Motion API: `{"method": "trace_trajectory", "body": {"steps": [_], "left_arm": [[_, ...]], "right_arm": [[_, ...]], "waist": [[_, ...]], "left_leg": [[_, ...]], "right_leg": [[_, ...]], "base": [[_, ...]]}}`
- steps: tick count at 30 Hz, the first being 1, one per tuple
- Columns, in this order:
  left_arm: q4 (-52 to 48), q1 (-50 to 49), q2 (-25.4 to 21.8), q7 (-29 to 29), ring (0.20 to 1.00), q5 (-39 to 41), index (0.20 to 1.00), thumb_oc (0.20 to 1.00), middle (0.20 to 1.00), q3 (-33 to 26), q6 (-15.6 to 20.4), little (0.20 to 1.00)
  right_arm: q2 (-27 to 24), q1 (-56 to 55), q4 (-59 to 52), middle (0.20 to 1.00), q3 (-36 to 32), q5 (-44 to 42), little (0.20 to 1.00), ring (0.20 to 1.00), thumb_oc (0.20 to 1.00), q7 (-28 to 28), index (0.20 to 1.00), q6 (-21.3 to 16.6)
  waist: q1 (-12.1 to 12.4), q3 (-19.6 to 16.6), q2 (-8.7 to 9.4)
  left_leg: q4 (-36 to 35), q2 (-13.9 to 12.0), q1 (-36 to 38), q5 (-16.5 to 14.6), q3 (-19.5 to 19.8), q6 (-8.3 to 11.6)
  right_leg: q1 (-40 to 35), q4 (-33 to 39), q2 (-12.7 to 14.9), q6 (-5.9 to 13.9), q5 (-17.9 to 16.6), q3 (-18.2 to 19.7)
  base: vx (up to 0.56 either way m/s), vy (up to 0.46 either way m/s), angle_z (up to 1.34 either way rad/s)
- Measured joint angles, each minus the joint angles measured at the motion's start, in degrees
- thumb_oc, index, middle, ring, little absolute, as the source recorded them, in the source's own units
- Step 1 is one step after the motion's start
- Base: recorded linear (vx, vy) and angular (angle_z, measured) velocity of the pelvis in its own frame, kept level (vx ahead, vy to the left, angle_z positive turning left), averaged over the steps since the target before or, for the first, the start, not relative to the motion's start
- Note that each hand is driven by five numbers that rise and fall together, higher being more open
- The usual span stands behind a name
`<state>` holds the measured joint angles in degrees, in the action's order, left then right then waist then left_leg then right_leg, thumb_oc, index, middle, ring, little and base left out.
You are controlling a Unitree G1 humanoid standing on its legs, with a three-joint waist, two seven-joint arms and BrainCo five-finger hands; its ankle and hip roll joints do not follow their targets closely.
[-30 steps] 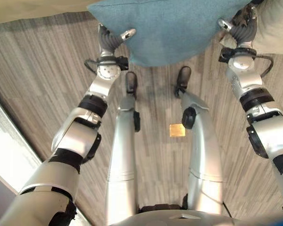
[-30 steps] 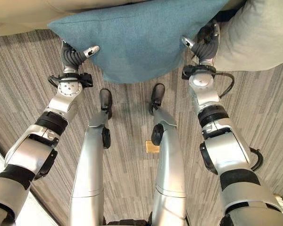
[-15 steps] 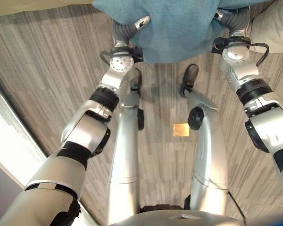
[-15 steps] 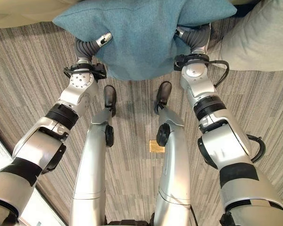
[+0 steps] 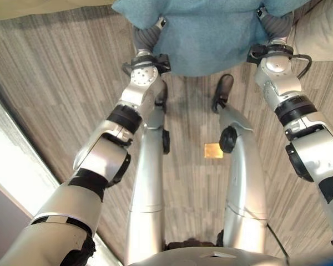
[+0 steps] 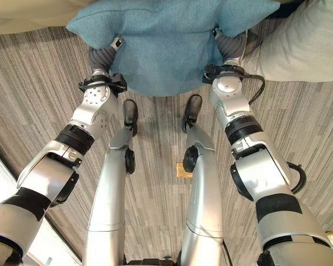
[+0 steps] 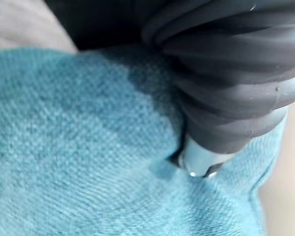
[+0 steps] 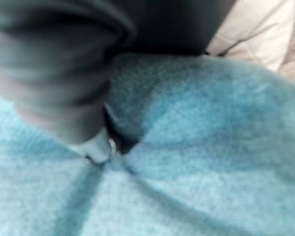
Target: Pick up all the scattered cushions and arrange them neatly on the sofa.
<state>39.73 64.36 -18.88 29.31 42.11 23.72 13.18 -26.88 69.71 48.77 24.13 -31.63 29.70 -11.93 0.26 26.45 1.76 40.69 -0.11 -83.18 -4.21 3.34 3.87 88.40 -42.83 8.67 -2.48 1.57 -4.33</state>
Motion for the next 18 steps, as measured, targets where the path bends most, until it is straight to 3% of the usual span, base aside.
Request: {"method": "trace_trajectory", "body": {"steps": [3,5,6,9,18], "left_arm": [[-5.1,-6.6,0.7,0.3,0.200,-0.1,0.200,0.200,0.200,-2.9,0.4,0.200],[-7.4,-12.4,2.0,0.6,0.200,-0.7,0.200,0.200,0.200,-3.5,0.9,0.200],[-9.6,-14.6,2.4,0.6,0.200,-0.8,0.200,0.200,0.200,-3.6,0.9,0.200],[-14.0,-21.0,2.4,0.2,0.200,-4.7,0.200,0.200,0.200,-4.1,0.9,0.200],[-20.4,-33.4,2.7,-2.7,0.200,-10.4,0.200,0.200,0.200,-5.5,0.8,0.200]], "right_arm": [[0.6,-5.9,-6.4,0.200,-1.3,4.0,0.200,0.200,0.200,0.7,0.200,0.8],[1.8,-12.4,-9.4,0.200,-2.0,6.2,0.200,0.200,0.200,0.8,0.200,0.6],[2.1,-15.0,-11.5,0.200,-3.1,7.3,0.200,0.200,0.200,0.8,0.200,0.4],[3.1,-23.3,-18.4,0.200,-6.2,10.2,0.200,0.200,0.200,0.4,0.200,0.2],[6.9,-37.0,-25.3,0.200,-9.4,14.0,0.200,0.200,0.200,-2.6,0.200,-0.1]], "waist": [[-0.6,0.7,-0.17],[-0.9,-5.2,-0.24],[-0.9,-6.2,-0.24],[-1.1,-6.0,-0.25],[-1.0,-6.6,-0.26]], "left_leg": [[-3.8,-0.3,5.8,0.9,0.2,0.18],[-4.9,-0.4,5.4,0.4,0.4,-0.30],[-5.4,-0.4,5.9,0.5,0.4,-0.24],[-9.1,-0.4,12.5,1.5,0.7,0.11],[-18.2,-0.1,31.6,2.6,1.9,0.04]], "right_leg": [[-6.0,3.7,-0.2,0.25,-0.6,-0.8],[-5.9,4.8,-0.3,0.92,-0.1,-1.1],[-6.4,5.1,-0.3,1.02,-0.1,-1.2],[-13.2,8.6,-0.3,1.54,-0.6,-1.9],[-32.6,16.0,0.4,2.08,-0.8,-4.5]], "base": [[-0.03,0.005,-0.02],[-0.06,0.022,0.00],[-0.06,0.022,0.01],[-0.05,0.019,0.01],[0.01,0.019,0.06]]}}
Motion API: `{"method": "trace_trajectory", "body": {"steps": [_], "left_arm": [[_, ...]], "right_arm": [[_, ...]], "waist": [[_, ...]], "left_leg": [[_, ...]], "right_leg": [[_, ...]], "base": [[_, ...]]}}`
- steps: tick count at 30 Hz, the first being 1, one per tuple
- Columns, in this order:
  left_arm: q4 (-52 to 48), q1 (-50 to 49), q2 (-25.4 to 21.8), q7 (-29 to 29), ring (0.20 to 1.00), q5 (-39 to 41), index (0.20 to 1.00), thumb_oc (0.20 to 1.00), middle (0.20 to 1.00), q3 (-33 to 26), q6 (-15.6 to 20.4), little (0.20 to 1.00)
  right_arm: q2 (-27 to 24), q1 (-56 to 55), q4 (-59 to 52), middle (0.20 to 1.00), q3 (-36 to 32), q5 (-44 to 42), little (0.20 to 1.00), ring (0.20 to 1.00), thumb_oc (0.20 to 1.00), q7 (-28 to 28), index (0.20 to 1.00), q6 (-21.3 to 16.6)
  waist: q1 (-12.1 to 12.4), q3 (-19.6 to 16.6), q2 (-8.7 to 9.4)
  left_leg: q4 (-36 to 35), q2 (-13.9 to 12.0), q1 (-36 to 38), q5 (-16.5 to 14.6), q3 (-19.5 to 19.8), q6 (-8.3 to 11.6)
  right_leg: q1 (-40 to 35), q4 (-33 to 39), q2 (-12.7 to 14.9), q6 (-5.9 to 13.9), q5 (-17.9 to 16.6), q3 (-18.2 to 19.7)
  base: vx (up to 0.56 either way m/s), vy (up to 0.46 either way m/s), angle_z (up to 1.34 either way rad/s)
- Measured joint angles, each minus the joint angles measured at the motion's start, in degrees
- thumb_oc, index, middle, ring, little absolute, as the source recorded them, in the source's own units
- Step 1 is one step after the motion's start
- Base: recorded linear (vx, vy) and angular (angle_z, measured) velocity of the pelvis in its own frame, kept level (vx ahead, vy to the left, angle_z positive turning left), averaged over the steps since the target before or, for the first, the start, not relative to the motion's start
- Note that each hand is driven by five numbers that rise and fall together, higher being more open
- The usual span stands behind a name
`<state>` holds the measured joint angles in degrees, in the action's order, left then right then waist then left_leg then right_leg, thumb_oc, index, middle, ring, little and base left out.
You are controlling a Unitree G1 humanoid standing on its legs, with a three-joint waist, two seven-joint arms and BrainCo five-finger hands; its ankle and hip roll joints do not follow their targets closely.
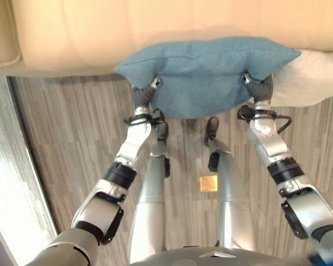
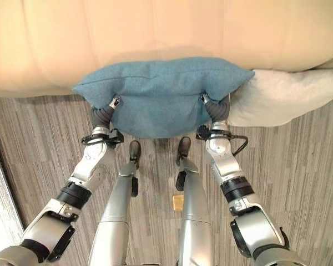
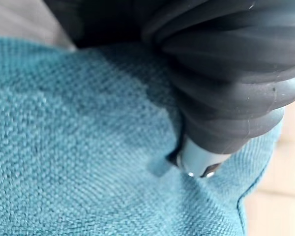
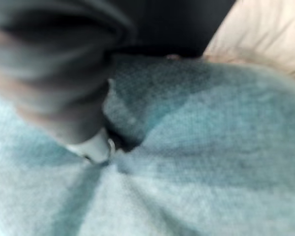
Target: Pick up all the scattered cushions and arrange them neatly on the sofa.
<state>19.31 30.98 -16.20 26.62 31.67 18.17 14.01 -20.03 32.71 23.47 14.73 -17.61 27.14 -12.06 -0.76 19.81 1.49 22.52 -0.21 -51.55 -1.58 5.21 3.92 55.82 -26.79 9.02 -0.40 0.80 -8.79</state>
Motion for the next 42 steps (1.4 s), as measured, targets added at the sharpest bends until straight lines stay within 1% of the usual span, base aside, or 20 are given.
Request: {"method": "trace_trajectory", "body": {"steps": [1,3,4,8,9,10,12,17,23,25,27,29,31,32,33,34,36,37,38,42], "left_arm": [[-0.4,-3.4,-0.1,-1.3,0.200,-1.5,0.200,0.200,0.200,-0.1,0.0,0.200],[-2.4,-6.4,-0.1,-2.6,0.200,-1.6,0.200,0.200,0.200,-0.2,0.0,0.200],[-2.5,-9.4,-0.1,-4.1,0.200,-1.9,0.200,0.200,0.200,0.1,0.1,0.200],[-2.6,-14.4,-0.3,-5.9,0.200,-1.9,0.200,0.200,0.200,0.1,0.1,0.200],[-2.7,-15.4,-0.6,-6.6,0.200,-1.9,0.200,0.200,0.200,-0.4,0.1,0.200],[-3.7,-19.5,-1.3,-8.1,0.200,-3.3,0.200,0.200,0.200,-0.8,-0.2,0.200],[-4.3,-22.7,-1.5,-9.0,0.200,-4.2,0.200,0.200,0.200,-0.8,-0.2,0.200],[-4.9,-23.6,-1.9,-10.1,0.200,-5.4,0.200,0.200,0.200,-1.5,-0.4,0.200],[-4.7,-23.7,-2.1,-10.4,0.200,-5.6,0.200,0.200,0.200,-2.5,-1.3,0.200],[-4.6,-24.2,-2.2,-10.4,0.200,-5.6,0.200,0.200,0.200,-2.5,-1.4,0.200],[-4.6,-24.2,-1.6,-10.1,0.200,-5.5,0.200,0.200,0.200,-3.4,-1.4,0.200],[-4.6,-23.5,-1.9,-10.1,0.200,-5.5,0.200,0.200,0.200,-3.5,-1.4,0.200],[-4.6,-23.3,-1.8,-10.1,0.200,-5.7,0.200,0.200,0.200,-2.5,-1.4,0.200],[-4.6,-23.4,-1.4,-10.2,0.200,-5.9,0.200,0.200,0.200,-1.9,-1.4,0.200],[-4.6,-23.4,0.6,-10.2,0.200,-6.1,0.200,0.200,0.200,-1.7,-1.5,0.200],[-4.7,-23.3,1.6,-10.2,0.200,-6.2,0.200,0.200,0.200,-0.5,-1.7,0.200],[-4.8,-23.6,1.8,-10.3,0.200,-6.4,0.200,0.200,0.200,0.2,-1.8,0.200],[-4.8,-22.2,1.3,-10.6,0.200,-6.4,0.200,0.200,0.200,0.6,-2.1,0.200],[-4.7,-21.9,1.4,-10.6,0.200,-6.4,0.200,0.200,0.200,1.2,-2.2,0.200],[-4.8,-21.7,1.0,-10.9,0.200,-6.5,0.200,0.200,0.200,1.5,-2.5,0.200]], "right_arm": [[0.9,-3.9,-0.3,0.200,-0.1,0.4,0.200,0.200,0.200,-1.0,0.200,-0.5],[1.0,-6.9,-1.5,0.200,-0.4,0.5,0.200,0.200,0.200,-2.4,0.200,-0.9],[1.9,-10.8,-1.8,0.200,-0.6,0.9,0.200,0.200,0.200,-3.7,0.200,-0.9],[3.7,-15.7,-1.9,0.200,-0.5,1.0,0.200,0.200,0.200,-5.7,0.200,-0.8],[3.6,-15.9,-1.9,0.200,-0.6,1.0,0.200,0.200,0.200,-6.8,0.200,-0.7],[3.7,-18.5,-2.4,0.200,-0.8,1.4,0.200,0.200,0.200,-8.7,0.200,-0.2],[3.7,-20.3,-2.4,0.200,-0.6,2.5,0.200,0.200,0.200,-9.6,0.200,-0.1],[3.7,-20.4,-2.5,0.200,-0.8,3.3,0.200,0.200,0.200,-11.0,0.200,0.6],[4.0,-20.6,-2.5,0.200,-0.3,5.1,0.200,0.200,0.200,-11.4,0.200,1.7],[4.0,-20.8,-2.6,0.200,-0.2,5.5,0.200,0.200,0.200,-11.6,0.200,1.8],[3.4,-20.7,-5.0,0.200,0.1,5.6,0.200,0.200,0.200,-12.0,0.200,2.5],[3.2,-20.9,-5.8,0.200,0.0,5.6,0.200,0.200,0.200,-12.2,0.200,2.5],[3.0,-21.6,-5.9,0.200,-0.7,5.5,0.200,0.200,0.200,-11.7,0.200,2.6],[2.8,-21.9,-5.9,0.200,-1.1,5.5,0.200,0.200,0.200,-11.6,0.200,2.6],[2.2,-22.6,-6.0,0.200,-1.8,5.5,0.200,0.200,0.200,-11.4,0.200,2.6],[1.1,-24.6,-6.6,0.200,-2.7,5.5,0.200,0.200,0.200,-11.1,0.200,2.6],[0.1,-24.5,-6.3,0.200,-2.9,5.5,0.200,0.200,0.200,-11.2,0.200,3.0],[-0.7,-23.8,-6.8,0.200,-3.3,5.4,0.200,0.200,0.200,-10.9,0.200,2.9],[-0.4,-23.7,-6.8,0.200,-3.9,5.2,0.200,0.200,0.200,-10.5,0.200,2.9],[-0.3,-23.8,-6.8,0.200,-3.9,4.8,0.200,0.200,0.200,-10.2,0.200,2.9]], "waist": [[0.1,-0.5,0.05],[0.2,-0.6,0.05],[0.1,-1.0,0.22],[0.1,-3.8,0.47],[0.2,-4.1,0.46],[0.3,-4.1,0.50],[0.5,-6.4,0.51],[1.1,-8.7,0.84],[0.8,-8.8,0.31],[0.8,-9.0,0.11],[1.5,-9.1,-0.16],[0.2,-9.1,-0.45],[-0.9,-9.4,0.36],[-1.1,-9.5,0.46],[-1.6,-9.6,-0.72],[-2.0,-10.0,-1.58],[-1.2,-9.9,-1.63],[-2.0,-9.5,-0.96],[-1.6,-8.9,0.11],[-1.7,-8.4,0.78]], "left_leg": [[-3.5,0.1,6.0,0.8,0.2,-0.14],[-6.0,0.2,11.2,1.2,0.3,-0.20],[-7.8,0.2,16.5,1.1,0.7,-0.43],[-10.3,0.3,23.9,0.5,0.8,-1.26],[-10.7,0.3,26.3,0.4,0.9,-1.45],[-13.1,0.3,32.6,0.2,0.7,-1.72],[-14.4,0.3,36.1,-0.4,-0.1,-2.59],[-14.0,2.0,38.8,-1.5,-1.8,-4.25],[-10.0,2.4,39.3,-4.8,-3.8,-6.80],[-10.7,2.5,39.8,-4.4,-4.1,-7.04],[-12.8,2.3,40.0,-2.9,-3.5,-7.80],[-14.4,2.4,39.9,-1.8,-1.4,-7.61],[-15.5,4.2,40.7,-1.6,0.5,-6.88],[-15.3,4.7,40.9,-1.9,1.7,-6.28],[-15.2,4.4,40.7,-2.6,4.9,-5.50],[-13.9,3.2,40.4,-3.6,6.2,-4.49],[-8.4,0.6,39.8,-4.6,4.4,-1.30],[2.1,0.0,33.1,-2.7,0.0,1.76],[7.3,-2.0,28.8,-2.1,-8.1,1.29],[-7.7,-1.9,31.3,-1.1,-8.7,1.05]], "right_leg": [[-6.0,2.8,0.1,0.31,-0.2,-0.6],[-11.2,5.0,0.2,0.61,-0.4,-1.2],[-17.1,6.9,0.2,1.39,0.0,-1.8],[-25.2,10.7,0.2,2.24,-0.1,-2.4],[-28.4,12.5,0.1,2.63,-0.6,-2.9],[-34.9,15.6,-0.2,3.06,-1.1,-3.0],[-38.3,17.6,-0.2,3.41,-1.3,-2.7],[-40.6,18.3,0.4,4.30,-1.9,-0.7],[-38.0,11.1,1.5,5.74,-5.0,1.0],[-36.6,9.8,1.4,6.28,-3.9,2.2],[-33.9,10.1,-1.3,6.75,-1.0,2.8],[-32.4,14.2,-5.0,7.11,-0.7,6.3],[-33.7,16.6,-4.4,6.48,-1.4,6.5],[-34.6,17.2,-4.3,5.22,-2.8,7.0],[-35.5,16.3,-5.1,3.88,-3.8,6.9],[-36.9,16.7,-5.8,1.35,-2.7,4.6],[-38.8,16.8,-7.6,-0.65,-1.5,1.9],[-39.3,16.8,-7.2,-2.98,0.2,-0.4],[-41.7,19.5,-7.2,-3.42,0.1,-1.3],[-46.9,24.0,-8.6,-3.01,-0.5,-2.0]], "base": [[-0.02,0.085,0.13],[0.08,0.076,0.13],[0.16,0.086,0.14],[0.15,0.080,0.04],[0.31,0.194,-0.02],[0.30,0.220,-0.05],[0.16,0.170,-0.16],[0.07,0.180,-0.18],[0.05,0.087,-0.19],[0.20,-0.057,-0.14],[0.18,-0.071,-0.16],[0.14,-0.077,0.42],[0.26,-0.232,0.84],[0.25,-0.261,0.98],[0.13,-0.137,1.42],[0.07,-0.120,1.42],[0.11,-0.160,0.96],[0.19,-0.153,0.70],[0.21,-0.093,0.68],[0.21,0.010,0.04]]}}
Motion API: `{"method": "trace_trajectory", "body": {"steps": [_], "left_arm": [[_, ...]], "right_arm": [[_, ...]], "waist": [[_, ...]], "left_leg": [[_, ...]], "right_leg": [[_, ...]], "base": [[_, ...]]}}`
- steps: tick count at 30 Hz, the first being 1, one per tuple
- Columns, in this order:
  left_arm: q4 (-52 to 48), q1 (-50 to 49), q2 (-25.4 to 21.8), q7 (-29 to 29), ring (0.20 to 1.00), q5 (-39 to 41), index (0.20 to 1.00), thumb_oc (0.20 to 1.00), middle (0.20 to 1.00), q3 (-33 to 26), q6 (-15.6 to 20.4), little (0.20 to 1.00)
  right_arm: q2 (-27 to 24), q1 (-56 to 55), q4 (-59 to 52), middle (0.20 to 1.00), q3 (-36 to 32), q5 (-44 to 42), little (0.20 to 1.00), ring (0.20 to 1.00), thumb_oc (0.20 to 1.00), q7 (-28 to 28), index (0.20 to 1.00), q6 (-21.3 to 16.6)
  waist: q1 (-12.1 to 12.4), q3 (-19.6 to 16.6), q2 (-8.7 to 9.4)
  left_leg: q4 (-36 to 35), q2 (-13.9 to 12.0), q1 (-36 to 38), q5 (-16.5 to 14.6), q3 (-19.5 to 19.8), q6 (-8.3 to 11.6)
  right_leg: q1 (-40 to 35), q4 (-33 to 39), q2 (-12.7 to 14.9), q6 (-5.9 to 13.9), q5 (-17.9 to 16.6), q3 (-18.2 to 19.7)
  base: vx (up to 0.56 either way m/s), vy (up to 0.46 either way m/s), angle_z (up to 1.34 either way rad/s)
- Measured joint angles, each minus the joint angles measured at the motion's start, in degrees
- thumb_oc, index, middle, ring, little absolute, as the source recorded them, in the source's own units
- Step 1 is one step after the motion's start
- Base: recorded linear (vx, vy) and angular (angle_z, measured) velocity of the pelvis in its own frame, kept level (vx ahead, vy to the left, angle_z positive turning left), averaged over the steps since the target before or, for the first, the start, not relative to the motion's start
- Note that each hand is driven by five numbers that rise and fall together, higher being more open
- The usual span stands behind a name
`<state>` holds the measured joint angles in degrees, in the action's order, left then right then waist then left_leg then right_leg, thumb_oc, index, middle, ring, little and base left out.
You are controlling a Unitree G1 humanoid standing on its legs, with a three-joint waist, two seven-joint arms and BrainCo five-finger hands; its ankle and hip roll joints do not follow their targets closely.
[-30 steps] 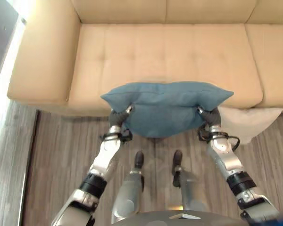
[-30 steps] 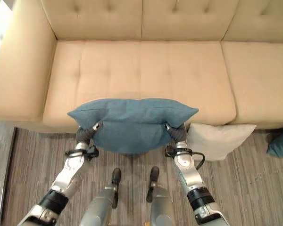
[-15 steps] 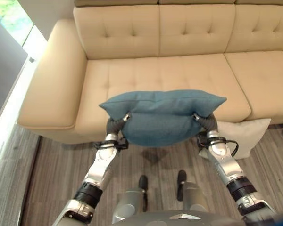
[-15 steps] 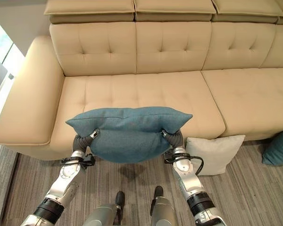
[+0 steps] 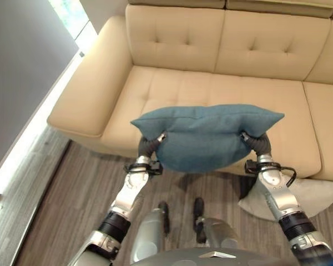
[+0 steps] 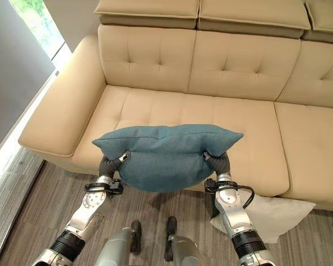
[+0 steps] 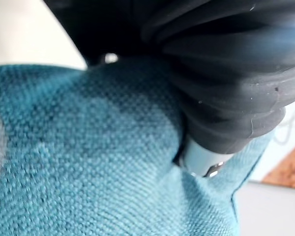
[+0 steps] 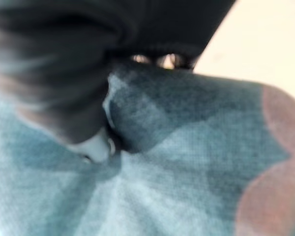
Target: Pick up all the scattered cushions and arrange them neatly on the sofa.
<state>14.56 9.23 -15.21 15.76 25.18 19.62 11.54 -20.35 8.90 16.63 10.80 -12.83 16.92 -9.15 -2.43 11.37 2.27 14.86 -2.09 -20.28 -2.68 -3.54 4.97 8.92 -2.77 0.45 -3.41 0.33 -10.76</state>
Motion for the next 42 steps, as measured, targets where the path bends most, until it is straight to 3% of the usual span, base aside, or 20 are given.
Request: {"method": "trace_trajectory", "body": {"steps": [2,4,6,7,8,10,12,14,17,19,21,22,24,25,26,31,35,37,39,42], "left_arm": [[0.0,0.6,0.3,-0.4,0.200,0.0,0.200,0.200,0.200,0.0,-0.1,0.200],[0.0,0.3,0.0,-0.4,0.200,0.0,0.200,0.200,0.200,-0.2,-0.1,0.200],[0.0,0.3,-0.6,-0.4,0.200,0.0,0.200,0.200,0.200,-0.3,-0.4,0.200],[0.0,0.2,-0.8,-0.4,0.200,0.0,0.200,0.200,0.200,-0.3,-0.7,0.200],[-0.4,-0.2,-0.8,-0.4,0.200,0.0,0.200,0.200,0.200,-0.3,-0.7,0.200],[-0.8,0.3,-1.4,-0.3,0.200,-0.1,0.200,0.200,0.200,-0.7,-1.3,0.200],[-2.1,0.3,-1.7,-0.3,0.200,-0.2,0.200,0.200,0.200,-1.2,-1.3,0.200],[-4.1,0.4,-2.2,-0.1,0.200,-1.2,0.200,0.200,0.200,-2.3,-1.2,0.200],[-4.2,0.6,-2.7,0.7,0.200,-1.5,0.200,0.200,0.200,-3.9,-1.2,0.200],[-4.2,0.5,-3.2,0.7,0.200,-1.6,0.200,0.200,0.200,-4.6,-1.1,0.200],[-4.1,0.6,-3.4,0.6,0.200,-1.6,0.200,0.200,0.200,-5.0,-1.1,0.200],[-4.1,0.5,-3.4,0.6,0.200,-1.6,0.200,0.200,0.200,-4.8,-1.1,0.200],[-4.0,0.1,-2.4,0.5,0.200,-1.6,0.200,0.200,0.200,-3.8,-1.2,0.200],[-4.0,0.3,-1.9,0.3,0.200,-1.6,0.200,0.200,0.200,-3.1,-1.2,0.200],[-4.0,0.2,-1.0,0.3,0.200,-1.5,0.200,0.200,0.200,-2.2,-1.2,0.200],[-4.2,0.9,-1.2,0.4,0.200,-1.5,0.200,0.200,0.200,-2.0,-1.2,0.200],[-3.9,3.3,-1.2,0.8,0.200,-1.5,0.200,0.200,0.200,-1.5,-1.2,0.200],[-3.8,5.0,-1.2,1.8,0.200,-1.5,0.200,0.200,0.200,-2.0,-1.2,0.200],[-3.8,7.2,-0.8,2.9,0.200,-1.5,0.200,0.200,0.200,-1.9,-1.2,0.200],[-3.6,10.6,-1.6,3.6,0.200,-1.5,0.200,0.200,0.200,-1.7,-1.2,0.200]], "right_arm": [[0.0,0.0,0.0,0.200,-0.3,-0.3,0.200,0.200,0.200,0.3,0.200,0.0],[0.3,0.0,0.0,0.200,-0.3,-0.6,0.200,0.200,0.200,0.3,0.200,0.0],[0.8,0.0,-0.2,0.200,-0.1,-0.6,0.200,0.200,0.200,0.2,0.200,0.1],[1.1,-0.2,-0.6,0.200,-0.2,-0.6,0.200,0.200,0.200,0.3,0.200,0.1],[0.8,-0.6,-1.4,0.200,-0.2,-0.5,0.200,0.200,0.200,0.2,0.200,0.1],[1.8,-0.1,-2.4,0.200,-0.3,-0.5,0.200,0.200,0.200,0.5,0.200,0.5],[1.9,-0.4,-4.4,0.200,-0.3,-0.4,0.200,0.200,0.200,0.5,0.200,0.7],[2.1,0.1,-6.0,0.200,-0.3,-0.3,0.200,0.200,0.200,0.4,0.200,0.6],[2.3,-0.2,-6.0,0.200,1.3,-0.3,0.200,0.200,0.200,-0.2,0.200,0.8],[2.3,0.3,-5.9,0.200,2.0,0.1,0.200,0.200,0.200,-0.9,0.200,0.8],[2.2,0.3,-5.9,0.200,2.2,0.2,0.200,0.200,0.200,-1.3,0.200,0.8],[2.1,-0.3,-5.9,0.200,2.1,0.2,0.200,0.200,0.200,-1.2,0.200,0.8],[2.1,-1.5,-5.4,0.200,1.3,0.2,0.200,0.200,0.200,-1.0,0.200,0.8],[1.8,-2.4,-5.3,0.200,0.2,0.2,0.200,0.200,0.200,-0.9,0.200,0.8],[1.3,-2.5,-5.2,0.200,-0.6,0.3,0.200,0.200,0.200,-0.8,0.200,0.8],[1.2,-0.2,-4.1,0.200,-1.1,0.3,0.200,0.200,0.200,-0.6,0.200,0.8],[1.1,0.4,-4.2,0.200,-1.4,0.3,0.200,0.200,0.200,0.4,0.200,0.8],[1.0,2.3,-4.2,0.200,-1.1,0.3,0.200,0.200,0.200,1.3,0.200,0.8],[-0.4,4.4,-4.2,0.200,-0.9,0.2,0.200,0.200,0.200,1.6,0.200,0.8],[-0.9,6.3,-4.3,0.200,-0.8,0.2,0.200,0.200,0.200,2.5,0.200,0.9]], "waist": [[-0.1,0.0,0.08],[0.6,0.0,-0.02],[0.3,0.0,-0.14],[0.1,-0.2,-0.65],[-0.1,-0.6,-2.19],[-0.4,-0.3,-2.03],[-1.7,-0.2,-2.35],[-0.8,-0.2,-2.37],[-0.3,0.0,-2.54],[0.2,0.0,-2.45],[-0.1,-0.2,-2.07],[-0.5,-0.7,-1.16],[-1.2,-1.4,-0.17],[-1.5,-1.4,0.31],[-1.3,-1.5,0.79],[-0.5,-1.4,0.86],[-1.0,-1.1,1.57],[-0.4,-1.3,0.83],[-1.4,-1.7,-2.68],[-1.3,-1.7,-1.96]], "left_leg": [[-6.3,-0.1,-0.6,2.2,-0.2,0.46],[-11.3,-1.0,0.4,3.8,-0.7,-1.12],[-11.5,-0.1,2.5,4.3,-0.5,-1.40],[-11.9,-0.1,4.7,5.1,-0.6,-2.31],[-13.2,-0.5,6.9,9.1,-0.3,-5.22],[-14.1,1.1,9.5,8.2,-1.8,-8.33],[-14.2,3.3,11.7,6.7,-3.2,-10.32],[-13.8,5.2,11.9,5.1,-5.2,-11.16],[-13.7,5.9,13.8,3.9,-5.6,-10.24],[-14.1,5.7,14.9,2.6,-6.3,-9.49],[-14.1,6.3,15.7,1.2,-6.7,-8.93],[-14.1,6.9,16.2,0.7,-6.2,-8.45],[-11.5,7.1,16.4,-0.8,-4.1,-6.03],[-5.5,6.8,13.7,-1.7,-3.1,-4.72],[2.8,6.1,9.6,-2.1,-4.0,-4.36],[17.0,0.1,3.7,-4.7,-1.9,-1.61],[-0.1,-0.8,4.1,-3.5,0.5,-1.23],[-9.3,-0.9,7.8,1.9,4.7,-0.92],[-16.1,-1.9,12.8,6.1,4.9,-1.79],[-18.7,0.6,14.2,8.4,3.4,-3.39]], "right_leg": [[-2.2,3.0,-1.2,0.57,-0.4,-0.7],[-3.7,3.9,-2.6,0.11,-0.9,0.0],[-5.1,3.6,-2.8,1.28,0.4,1.2],[-5.6,2.4,-2.8,1.46,1.5,2.0],[-5.5,0.3,-3.5,1.98,3.3,2.6],[-2.0,-9.5,-0.9,5.18,6.4,4.0],[5.4,-27.2,3.4,8.17,10.0,4.0],[11.1,-33.2,7.9,8.46,10.2,4.1],[11.3,-26.5,9.6,8.79,10.3,4.2],[11.9,-22.2,9.8,9.29,9.3,1.8],[14.3,-13.9,8.3,10.50,4.7,3.0],[14.3,-11.2,7.9,9.90,2.1,4.1],[9.6,-10.3,6.5,8.03,0.7,3.7],[6.6,-7.1,5.8,4.15,-1.2,4.3],[5.6,-5.9,6.1,3.21,-2.3,3.5],[2.7,-4.4,2.8,-0.52,-0.1,4.1],[-0.9,0.2,2.8,-0.11,-1.1,4.4],[-3.0,3.4,2.4,2.26,-3.1,6.5],[-3.5,4.4,1.2,3.73,-3.7,6.8],[-3.5,5.2,3.8,5.58,-4.6,6.9]], "base": [[0.21,0.101,0.05],[0.23,0.147,-0.28],[0.21,0.167,-0.38],[0.16,0.214,-0.48],[0.18,0.266,-0.41],[0.08,0.212,-0.47],[0.07,0.144,-0.27],[0.13,0.057,-0.30],[0.21,-0.027,-0.11],[0.21,-0.086,-0.23],[0.21,-0.161,-0.11],[0.17,-0.225,0.35],[0.09,-0.189,0.64],[0.04,-0.103,0.85],[0.01,-0.048,0.61],[0.12,-0.039,-0.07],[0.16,0.107,-0.10],[0.20,0.199,-0.56],[0.12,0.140,-0.41],[0.06,0.111,-0.19]]}}
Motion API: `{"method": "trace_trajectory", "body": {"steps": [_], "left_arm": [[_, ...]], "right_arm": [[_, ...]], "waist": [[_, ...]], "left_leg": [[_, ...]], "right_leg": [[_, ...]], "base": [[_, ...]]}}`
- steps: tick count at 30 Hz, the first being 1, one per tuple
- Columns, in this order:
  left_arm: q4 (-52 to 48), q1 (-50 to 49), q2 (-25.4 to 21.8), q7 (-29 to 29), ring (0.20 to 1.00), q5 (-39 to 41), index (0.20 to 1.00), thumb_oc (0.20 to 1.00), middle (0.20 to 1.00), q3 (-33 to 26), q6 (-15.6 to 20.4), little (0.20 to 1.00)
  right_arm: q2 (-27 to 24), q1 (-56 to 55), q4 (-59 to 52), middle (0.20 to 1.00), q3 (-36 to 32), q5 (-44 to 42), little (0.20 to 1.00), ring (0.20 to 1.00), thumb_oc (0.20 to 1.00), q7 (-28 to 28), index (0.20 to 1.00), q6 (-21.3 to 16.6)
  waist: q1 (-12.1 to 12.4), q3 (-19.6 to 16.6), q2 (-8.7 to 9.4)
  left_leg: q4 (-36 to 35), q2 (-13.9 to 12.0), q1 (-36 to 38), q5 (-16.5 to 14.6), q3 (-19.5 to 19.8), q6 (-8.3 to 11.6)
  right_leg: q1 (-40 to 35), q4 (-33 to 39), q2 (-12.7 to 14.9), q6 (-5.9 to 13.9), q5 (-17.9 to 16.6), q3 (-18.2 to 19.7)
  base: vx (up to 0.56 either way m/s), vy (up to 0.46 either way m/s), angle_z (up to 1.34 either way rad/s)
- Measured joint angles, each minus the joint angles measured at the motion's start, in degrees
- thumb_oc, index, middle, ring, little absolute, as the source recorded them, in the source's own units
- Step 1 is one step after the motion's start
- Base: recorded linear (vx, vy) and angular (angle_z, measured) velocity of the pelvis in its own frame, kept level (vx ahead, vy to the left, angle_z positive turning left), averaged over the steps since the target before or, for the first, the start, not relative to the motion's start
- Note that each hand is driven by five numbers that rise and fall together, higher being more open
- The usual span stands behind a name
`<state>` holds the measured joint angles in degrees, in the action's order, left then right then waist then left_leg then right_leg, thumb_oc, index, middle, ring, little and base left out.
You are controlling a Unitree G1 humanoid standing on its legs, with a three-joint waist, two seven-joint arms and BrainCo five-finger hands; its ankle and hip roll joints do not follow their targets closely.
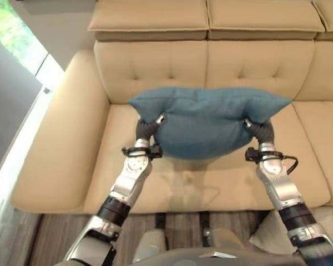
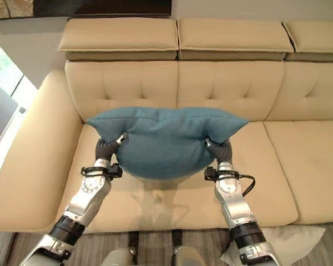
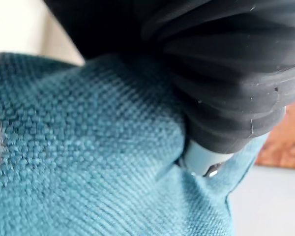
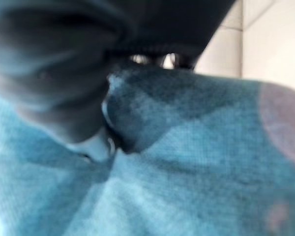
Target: Pick up all the scattered cushions and arrange them neatly on the sofa.
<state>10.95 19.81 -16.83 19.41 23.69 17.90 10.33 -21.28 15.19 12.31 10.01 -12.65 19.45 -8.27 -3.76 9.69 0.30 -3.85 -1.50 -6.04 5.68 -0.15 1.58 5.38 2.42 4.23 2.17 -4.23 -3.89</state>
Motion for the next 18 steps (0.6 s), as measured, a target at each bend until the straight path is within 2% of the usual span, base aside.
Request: {"method": "trace_trajectory", "body": {"steps": [3,6,11,13,18], "left_arm": [[0.0,3.3,-1.4,1.8,0.200,0.0,0.200,0.200,0.200,-0.8,0.0,0.200],[0.7,6.1,-2.7,3.4,0.200,0.0,0.200,0.200,0.200,-1.9,0.0,0.200],[5.0,11.5,-4.1,5.2,0.200,0.2,0.200,0.200,0.200,-2.1,0.2,0.200],[10.3,18.1,-4.8,6.6,0.200,0.6,0.200,0.200,0.200,-1.7,0.2,0.200],[17.4,26.8,-5.7,8.4,0.200,2.8,0.200,0.200,0.200,2.2,1.5,0.200]], "right_arm": [[0.1,4.6,0.2,0.200,1.1,0.0,0.200,0.200,0.200,1.1,0.200,0.1],[0.4,8.4,1.3,0.200,2.4,0.0,0.200,0.200,0.200,2.0,0.200,0.5],[0.3,14.5,5.3,0.200,4.9,0.0,0.200,0.200,0.200,3.7,0.200,1.0],[-0.9,20.5,8.1,0.200,6.4,0.0,0.200,0.200,0.200,5.4,0.200,1.3],[-3.0,28.4,13.0,0.200,7.2,-0.1,0.200,0.200,0.200,7.8,0.200,1.7]], "waist": [[0.3,0.0,0.06],[1.3,0.0,0.15],[1.7,0.0,0.21],[1.6,0.0,0.23],[0.8,0.1,0.17]], "left_leg": [[-0.9,2.1,-0.1,0.2,-1.2,-0.30],[-1.2,2.8,-0.3,0.3,-1.8,-0.41],[-1.2,2.3,-1.5,0.4,-2.0,-0.62],[-1.0,1.8,-4.3,0.9,-2.6,-0.81],[-1.1,1.2,-9.2,2.1,-2.8,-0.80]], "right_leg": [[0.0,1.9,2.0,1.80,-1.2,0.1],[0.0,2.8,2.6,2.37,-1.5,0.1],[1.3,2.8,2.1,2.48,-1.7,0.3],[4.4,2.8,1.9,2.57,-2.6,1.1],[9.7,2.8,1.1,2.43,-3.7,1.5]], "base": [[0.02,0.070,-0.08],[0.00,0.013,0.00],[-0.02,0.003,-0.04],[-0.07,0.002,-0.18],[-0.02,-0.008,-0.08]]}}
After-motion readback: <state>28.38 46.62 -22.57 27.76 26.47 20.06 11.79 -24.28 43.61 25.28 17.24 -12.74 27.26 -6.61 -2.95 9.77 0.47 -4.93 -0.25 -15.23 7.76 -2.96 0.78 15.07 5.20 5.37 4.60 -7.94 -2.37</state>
